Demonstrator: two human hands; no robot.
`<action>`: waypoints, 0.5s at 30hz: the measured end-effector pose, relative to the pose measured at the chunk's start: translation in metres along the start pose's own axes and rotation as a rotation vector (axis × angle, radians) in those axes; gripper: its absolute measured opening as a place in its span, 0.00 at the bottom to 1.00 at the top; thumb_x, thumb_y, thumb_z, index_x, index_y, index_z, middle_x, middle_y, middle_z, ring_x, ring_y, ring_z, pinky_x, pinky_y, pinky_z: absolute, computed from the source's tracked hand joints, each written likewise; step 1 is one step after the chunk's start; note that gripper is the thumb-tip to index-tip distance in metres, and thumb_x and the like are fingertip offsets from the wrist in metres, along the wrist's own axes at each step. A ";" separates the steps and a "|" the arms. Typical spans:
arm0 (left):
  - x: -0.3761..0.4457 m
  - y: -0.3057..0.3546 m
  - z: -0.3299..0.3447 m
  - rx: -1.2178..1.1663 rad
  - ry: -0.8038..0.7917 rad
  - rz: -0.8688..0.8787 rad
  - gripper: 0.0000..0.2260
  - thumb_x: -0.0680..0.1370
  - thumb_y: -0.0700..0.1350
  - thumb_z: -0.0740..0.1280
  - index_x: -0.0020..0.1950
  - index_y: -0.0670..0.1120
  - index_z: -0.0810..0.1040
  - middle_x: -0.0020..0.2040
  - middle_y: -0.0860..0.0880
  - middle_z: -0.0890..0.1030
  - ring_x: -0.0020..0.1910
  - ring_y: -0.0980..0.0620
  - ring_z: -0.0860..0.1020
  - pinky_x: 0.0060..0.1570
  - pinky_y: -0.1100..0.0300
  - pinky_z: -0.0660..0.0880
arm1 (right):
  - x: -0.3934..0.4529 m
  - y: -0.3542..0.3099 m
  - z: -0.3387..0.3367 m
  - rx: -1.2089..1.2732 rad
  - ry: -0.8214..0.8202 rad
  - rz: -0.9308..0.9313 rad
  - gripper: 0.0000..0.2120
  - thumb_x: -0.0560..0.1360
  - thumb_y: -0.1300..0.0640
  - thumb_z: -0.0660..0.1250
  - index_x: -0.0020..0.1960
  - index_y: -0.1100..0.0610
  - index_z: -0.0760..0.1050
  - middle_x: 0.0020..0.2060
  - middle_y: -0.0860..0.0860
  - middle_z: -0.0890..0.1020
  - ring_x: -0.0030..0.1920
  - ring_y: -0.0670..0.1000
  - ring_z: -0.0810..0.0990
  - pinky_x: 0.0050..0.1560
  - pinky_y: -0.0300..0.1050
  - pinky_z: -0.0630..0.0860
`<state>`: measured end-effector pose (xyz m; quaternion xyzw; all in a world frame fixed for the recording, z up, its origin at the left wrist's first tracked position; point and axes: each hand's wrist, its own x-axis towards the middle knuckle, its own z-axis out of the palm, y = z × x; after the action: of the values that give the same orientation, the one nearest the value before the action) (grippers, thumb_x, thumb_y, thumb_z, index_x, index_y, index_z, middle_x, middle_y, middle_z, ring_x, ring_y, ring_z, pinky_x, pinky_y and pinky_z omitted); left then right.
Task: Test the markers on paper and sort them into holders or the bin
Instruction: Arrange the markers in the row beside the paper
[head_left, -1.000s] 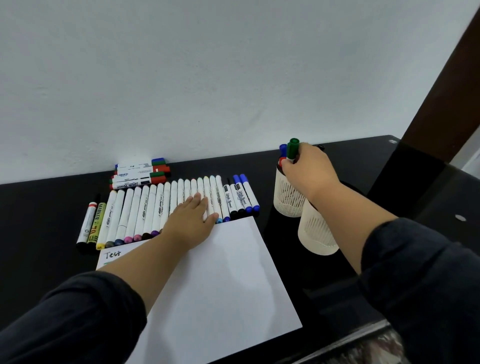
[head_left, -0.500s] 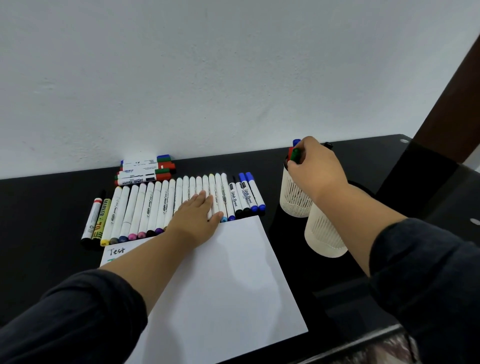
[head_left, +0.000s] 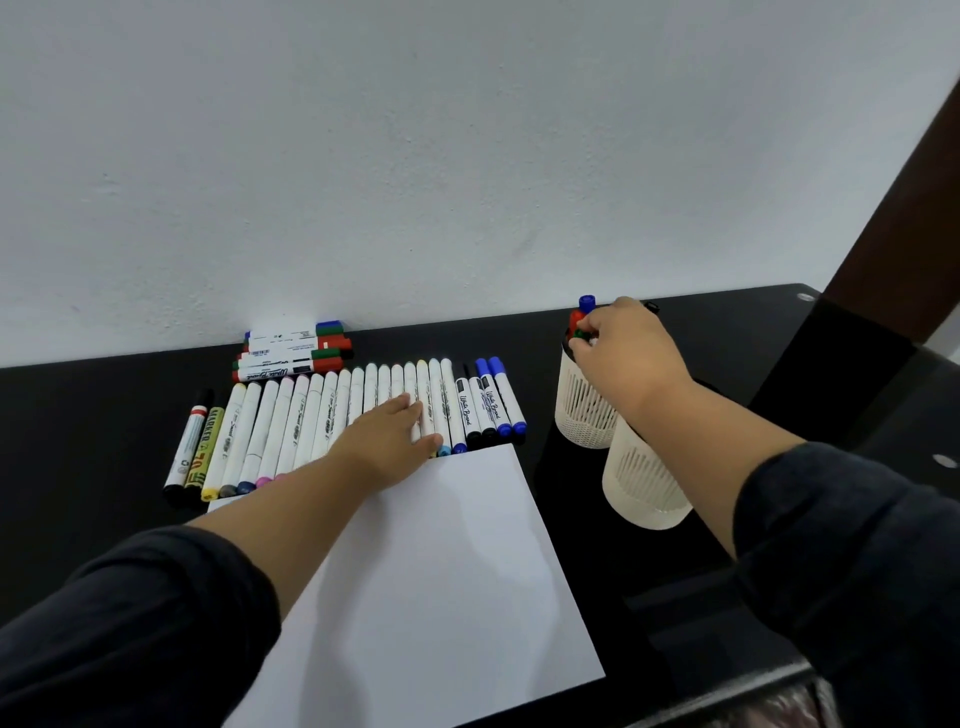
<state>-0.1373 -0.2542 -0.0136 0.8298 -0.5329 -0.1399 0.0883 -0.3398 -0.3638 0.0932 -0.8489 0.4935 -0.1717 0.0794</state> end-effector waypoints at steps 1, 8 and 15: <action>0.000 0.000 -0.004 -0.019 -0.004 0.005 0.28 0.80 0.57 0.56 0.77 0.48 0.56 0.77 0.51 0.53 0.76 0.52 0.53 0.72 0.56 0.51 | 0.000 0.000 0.000 0.009 0.011 -0.012 0.15 0.80 0.55 0.59 0.63 0.59 0.75 0.60 0.56 0.70 0.50 0.54 0.76 0.49 0.43 0.73; -0.008 -0.018 -0.029 -0.145 0.023 -0.007 0.23 0.80 0.54 0.59 0.75 0.49 0.62 0.75 0.50 0.62 0.72 0.51 0.62 0.68 0.56 0.60 | 0.001 -0.015 -0.002 -0.043 0.071 -0.197 0.17 0.82 0.51 0.54 0.57 0.61 0.75 0.52 0.55 0.72 0.54 0.54 0.72 0.50 0.44 0.70; -0.016 -0.067 -0.034 0.066 0.012 -0.057 0.23 0.82 0.51 0.54 0.76 0.48 0.58 0.77 0.50 0.53 0.75 0.50 0.54 0.72 0.54 0.54 | 0.016 -0.056 0.017 -0.039 0.020 -0.365 0.15 0.82 0.50 0.54 0.48 0.59 0.73 0.40 0.50 0.70 0.44 0.50 0.69 0.43 0.42 0.64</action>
<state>-0.0747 -0.2114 0.0010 0.8481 -0.5127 -0.1195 0.0600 -0.2808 -0.3500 0.0980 -0.9241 0.3351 -0.1820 0.0256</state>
